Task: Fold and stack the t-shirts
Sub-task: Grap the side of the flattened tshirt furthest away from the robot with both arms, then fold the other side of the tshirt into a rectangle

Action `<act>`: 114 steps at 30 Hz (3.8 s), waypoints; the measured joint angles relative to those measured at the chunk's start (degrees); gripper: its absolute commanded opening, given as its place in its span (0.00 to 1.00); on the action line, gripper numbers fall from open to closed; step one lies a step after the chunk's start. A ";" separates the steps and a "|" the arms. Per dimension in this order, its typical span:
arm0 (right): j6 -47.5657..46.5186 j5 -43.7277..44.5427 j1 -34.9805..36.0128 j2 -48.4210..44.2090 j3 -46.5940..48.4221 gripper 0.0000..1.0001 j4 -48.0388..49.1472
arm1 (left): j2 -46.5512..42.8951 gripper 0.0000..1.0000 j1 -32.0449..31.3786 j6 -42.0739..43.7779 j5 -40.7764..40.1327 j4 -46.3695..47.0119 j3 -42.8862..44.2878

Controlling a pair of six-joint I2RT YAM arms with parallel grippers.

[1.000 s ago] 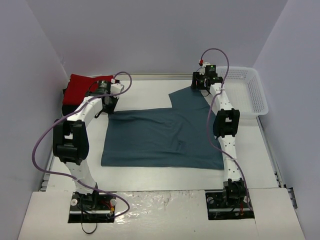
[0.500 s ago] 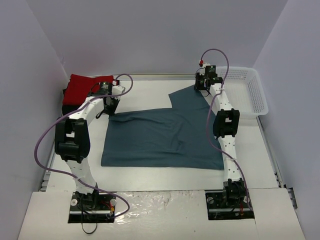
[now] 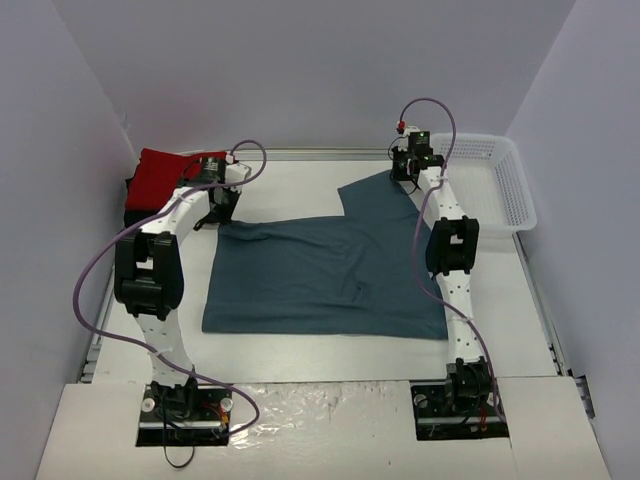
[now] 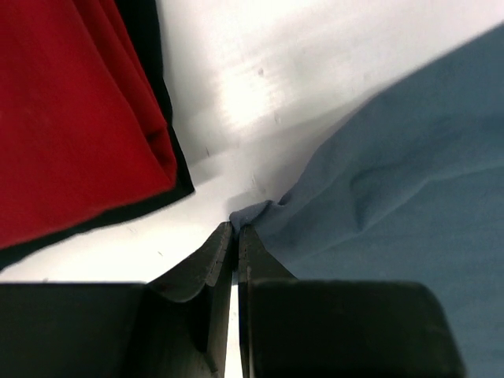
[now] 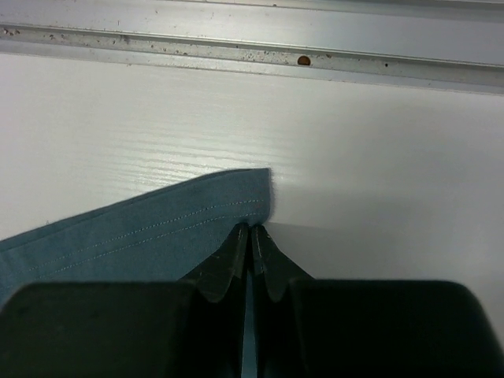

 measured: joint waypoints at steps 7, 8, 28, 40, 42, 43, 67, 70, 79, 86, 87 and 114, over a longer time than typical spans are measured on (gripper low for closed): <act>-1.03 -0.37 -0.42 -5.33 -7.48 0.00 -0.46 | 1.75 0.02 0.00 -0.63 0.26 -0.09 4.96; -1.36 -0.52 -0.50 -6.16 -8.24 0.00 -0.55 | 1.75 0.02 0.00 -0.83 0.50 -0.07 5.16; -3.56 -4.59 -2.60 -30.75 -32.44 0.00 -0.42 | -7.45 0.02 0.76 -1.36 4.24 0.20 -2.08; -6.10 -5.77 -4.48 -43.87 -48.41 0.00 -1.31 | -12.44 0.02 1.92 -0.87 9.01 1.44 -9.62; -6.56 -5.97 -4.98 -45.24 -49.70 0.00 -1.75 | -13.57 0.03 2.14 -0.55 9.66 1.49 -10.78; -6.73 -5.97 -5.22 -45.88 -50.38 0.00 -1.88 | -14.25 0.02 2.32 -0.33 10.05 1.53 -11.21; -12.96 -6.36 -7.23 -60.33 -60.85 0.00 -9.84 | -25.07 0.02 6.75 5.01 14.67 2.78 -22.56; -14.71 -6.34 -7.23 -61.51 -61.86 0.00 -11.89 | -26.29 0.02 6.78 6.03 15.15 2.89 -23.98; -20.98 -6.27 -7.23 -66.12 -66.73 0.00 -18.18 | -31.19 0.02 6.80 9.53 16.39 3.48 -27.89; -24.79 -5.22 -7.23 -70.55 -70.88 0.00 -21.42 | -32.11 0.02 6.80 12.22 16.90 4.20 -29.73; -25.16 -5.11 -7.23 -71.01 -71.32 0.00 -21.68 | -32.13 0.02 6.78 12.55 17.03 4.17 -30.10; -34.56 -6.86 -7.23 -74.34 -78.44 0.26 -29.49 | -39.28 0.39 6.84 23.08 18.69 4.22 -39.80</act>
